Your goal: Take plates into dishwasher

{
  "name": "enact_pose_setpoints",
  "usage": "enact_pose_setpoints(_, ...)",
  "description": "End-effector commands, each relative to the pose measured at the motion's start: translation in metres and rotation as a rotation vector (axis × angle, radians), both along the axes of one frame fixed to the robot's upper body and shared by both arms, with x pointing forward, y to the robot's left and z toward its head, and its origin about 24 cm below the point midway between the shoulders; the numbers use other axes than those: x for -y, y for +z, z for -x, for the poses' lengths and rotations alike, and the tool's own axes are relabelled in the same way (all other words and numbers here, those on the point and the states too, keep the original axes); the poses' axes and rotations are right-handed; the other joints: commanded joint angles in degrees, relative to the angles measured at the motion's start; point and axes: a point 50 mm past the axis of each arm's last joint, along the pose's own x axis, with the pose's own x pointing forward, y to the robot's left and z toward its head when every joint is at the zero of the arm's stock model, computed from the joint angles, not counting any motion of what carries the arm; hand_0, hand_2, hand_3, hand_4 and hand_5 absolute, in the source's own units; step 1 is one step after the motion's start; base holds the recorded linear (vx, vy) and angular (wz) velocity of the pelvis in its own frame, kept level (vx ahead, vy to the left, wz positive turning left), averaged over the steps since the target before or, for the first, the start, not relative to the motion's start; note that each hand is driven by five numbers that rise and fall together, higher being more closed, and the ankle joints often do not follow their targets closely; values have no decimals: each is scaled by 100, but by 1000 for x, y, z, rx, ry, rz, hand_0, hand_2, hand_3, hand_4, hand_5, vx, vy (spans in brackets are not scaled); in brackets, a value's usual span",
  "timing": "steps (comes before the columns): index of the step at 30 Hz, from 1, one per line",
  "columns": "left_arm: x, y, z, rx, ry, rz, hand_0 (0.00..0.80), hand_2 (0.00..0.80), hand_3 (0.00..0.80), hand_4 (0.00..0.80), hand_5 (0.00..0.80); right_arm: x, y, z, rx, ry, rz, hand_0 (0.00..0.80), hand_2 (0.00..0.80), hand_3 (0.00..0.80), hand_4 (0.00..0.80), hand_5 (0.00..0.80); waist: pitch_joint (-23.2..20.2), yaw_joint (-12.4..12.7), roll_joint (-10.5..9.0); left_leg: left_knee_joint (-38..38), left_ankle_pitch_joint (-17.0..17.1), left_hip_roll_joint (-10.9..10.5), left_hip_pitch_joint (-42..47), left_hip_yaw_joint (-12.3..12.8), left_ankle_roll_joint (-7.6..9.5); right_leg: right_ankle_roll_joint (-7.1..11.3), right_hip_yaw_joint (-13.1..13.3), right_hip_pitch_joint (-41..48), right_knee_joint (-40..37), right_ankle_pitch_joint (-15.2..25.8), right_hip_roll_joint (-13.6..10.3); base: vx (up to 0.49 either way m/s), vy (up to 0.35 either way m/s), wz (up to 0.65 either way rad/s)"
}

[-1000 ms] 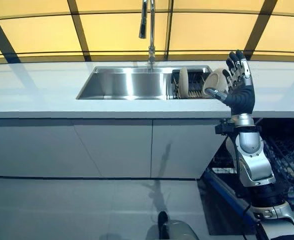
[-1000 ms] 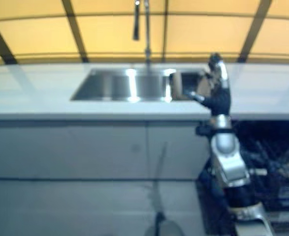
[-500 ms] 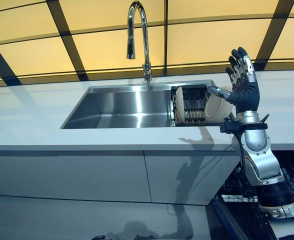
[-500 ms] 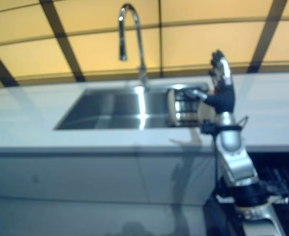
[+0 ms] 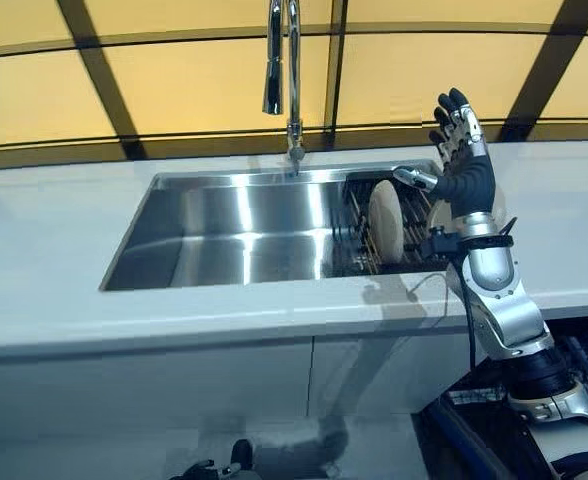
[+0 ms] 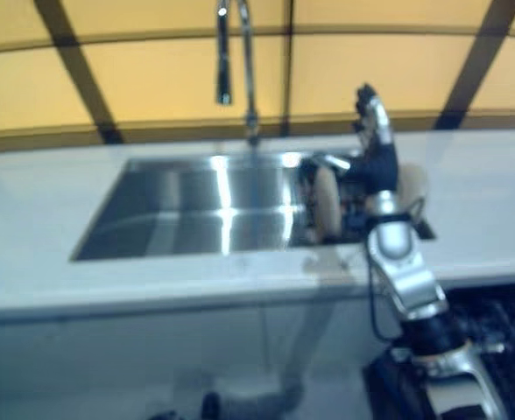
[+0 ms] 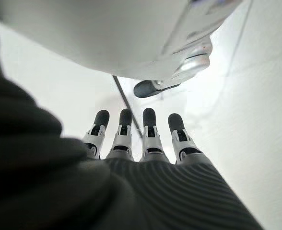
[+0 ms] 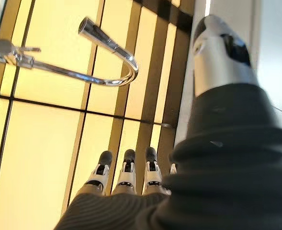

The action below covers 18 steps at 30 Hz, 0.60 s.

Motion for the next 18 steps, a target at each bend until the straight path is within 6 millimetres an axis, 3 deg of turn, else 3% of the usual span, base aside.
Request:
enact_pose_setpoints(1,-5,2,-6,-3,-5,-6,0,0,0,0,0,11,26,6,101,-13,-79,0,0,0,0,0,-171,107,-400,773,-317,-59,-650,-57,323,276,-391,73,602,376,-793,229,462,-30)
enact_pose_setpoints(4,-7,3,-11,-6,-44,-22,0,0,0,0,0,25,15,10,67,-67,-150,0,0,0,0,0,-232,44,-462,811,-518,-405,-557,74,608,281,-418,-255,1196,1081,-1164,198,379,11)
enact_pose_setpoints(7,-11,3,-9,-25,-57,-43,0,0,0,0,0,36,5,13,44,-115,-192,0,0,0,0,0,-300,16,-466,859,-684,-669,-496,120,812,235,-425,-510,1600,1503,-1338,181,343,7)
enact_pose_setpoints(10,-14,3,-7,-48,-60,-56,0,0,0,0,0,39,-2,12,15,-150,-200,0,0,0,0,0,-329,-11,-396,720,-718,-803,-288,226,908,245,-599,-833,2039,1902,-1455,139,277,-17)
enact_pose_setpoints(12,-16,3,-6,-54,-50,-63,0,0,0,0,0,38,-4,10,5,-156,-202,0,0,0,0,0,-314,-20,-348,604,-719,-807,-123,325,923,250,-724,-1008,2191,1959,-1470,91,184,-24)
enact_pose_setpoints(13,-17,3,-6,-57,-37,-67,0,0,0,0,0,37,-4,9,-1,-154,-199,0,0,0,0,0,-300,-23,-327,519,-720,-800,-27,401,922,254,-775,-1122,2243,1975,-1449,97,187,-28)
enact_pose_setpoints(18,-25,6,-12,-54,19,-85,0,0,0,0,0,40,7,2,11,-179,-193,0,0,0,0,0,-155,-187,-366,62,-791,-854,450,588,837,229,-1081,-1581,1124,1564,-700,73,31,-37)
